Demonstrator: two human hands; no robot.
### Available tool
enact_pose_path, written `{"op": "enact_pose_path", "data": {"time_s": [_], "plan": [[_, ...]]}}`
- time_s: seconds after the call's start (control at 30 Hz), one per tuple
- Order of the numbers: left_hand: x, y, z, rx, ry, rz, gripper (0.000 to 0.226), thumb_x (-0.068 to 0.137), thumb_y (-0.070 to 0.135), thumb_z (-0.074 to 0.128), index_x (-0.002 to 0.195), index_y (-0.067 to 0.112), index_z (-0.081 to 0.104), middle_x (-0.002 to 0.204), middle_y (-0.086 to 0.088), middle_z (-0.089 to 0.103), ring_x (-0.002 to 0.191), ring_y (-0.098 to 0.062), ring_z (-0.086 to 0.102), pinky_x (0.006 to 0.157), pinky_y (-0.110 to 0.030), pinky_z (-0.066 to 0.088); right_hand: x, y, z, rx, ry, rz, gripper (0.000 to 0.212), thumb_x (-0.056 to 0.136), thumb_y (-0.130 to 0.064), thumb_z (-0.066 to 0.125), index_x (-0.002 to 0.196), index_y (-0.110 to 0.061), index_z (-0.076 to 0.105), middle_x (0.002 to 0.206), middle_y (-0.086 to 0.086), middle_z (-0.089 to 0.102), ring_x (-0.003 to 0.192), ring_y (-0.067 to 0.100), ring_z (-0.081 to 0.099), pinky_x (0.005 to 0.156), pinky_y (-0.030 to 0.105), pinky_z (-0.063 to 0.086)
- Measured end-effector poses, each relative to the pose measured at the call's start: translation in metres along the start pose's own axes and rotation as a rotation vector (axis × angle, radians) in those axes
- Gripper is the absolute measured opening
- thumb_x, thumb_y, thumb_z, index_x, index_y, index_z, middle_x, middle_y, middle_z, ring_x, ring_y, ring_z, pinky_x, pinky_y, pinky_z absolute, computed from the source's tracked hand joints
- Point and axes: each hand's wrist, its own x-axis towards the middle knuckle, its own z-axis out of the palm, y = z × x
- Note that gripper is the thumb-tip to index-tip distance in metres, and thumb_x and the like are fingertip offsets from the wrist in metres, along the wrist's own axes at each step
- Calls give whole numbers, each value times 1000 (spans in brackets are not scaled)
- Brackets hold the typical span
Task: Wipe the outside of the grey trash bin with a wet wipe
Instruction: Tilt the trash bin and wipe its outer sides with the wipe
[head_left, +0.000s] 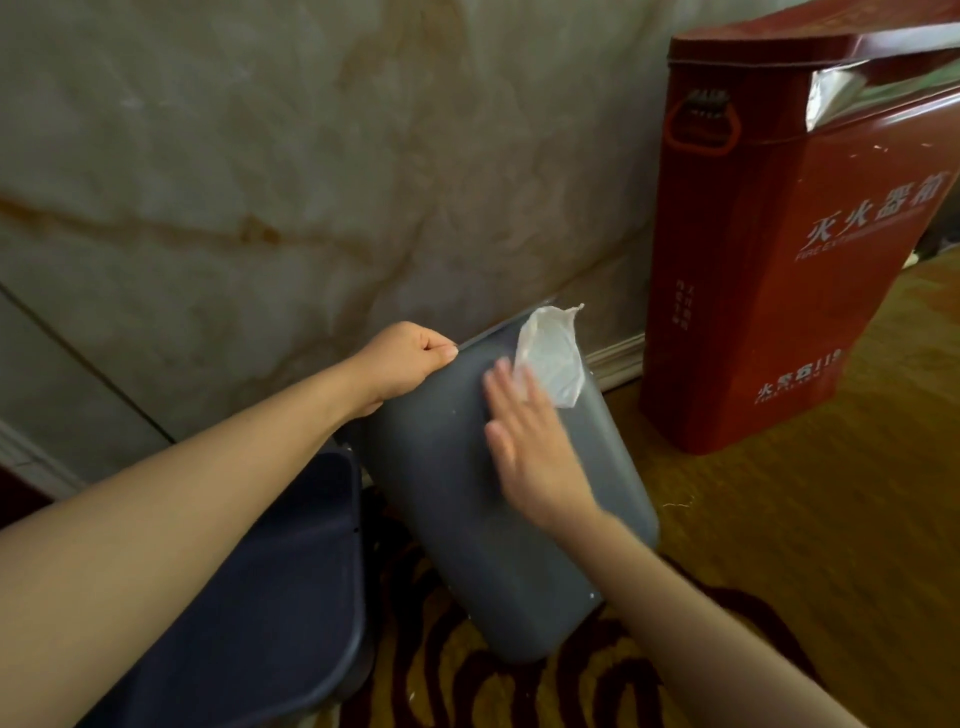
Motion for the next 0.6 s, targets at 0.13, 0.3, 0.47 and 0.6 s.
{"op": "enact_pose_path", "data": {"time_s": [0.13,0.3,0.47,0.6], "plan": [[3,-4,-2,1,26,-19,10,93,19,47,88,15,55,84,-10,48,81,-19,43,75,-30,33,-16,-11,5,1,-65,-150,52,97,-35,23,145,-16,25,154,-2,17,143,9,10,117,25,8],[5,3,1,62,15,2,28,93,22,47,88,7,70,86,-8,65,82,-16,59,79,-29,47,15,24,-23,65,440,140,42,96,-19,33,131,-2,46,138,15,49,127,19,40,106,23,25],[6,5,6,99,-18,65,11,92,20,45,84,19,52,82,-6,46,79,-14,42,74,-27,33,38,48,-9,-23,211,232,56,99,-26,36,146,-8,12,157,10,7,145,21,2,116,31,1],[7,-3,3,86,-2,59,8,92,20,46,86,19,51,84,-5,43,81,-14,40,75,-28,31,33,38,0,-113,124,165,55,99,-25,36,146,-9,12,156,13,7,141,16,-6,119,39,4]]}}
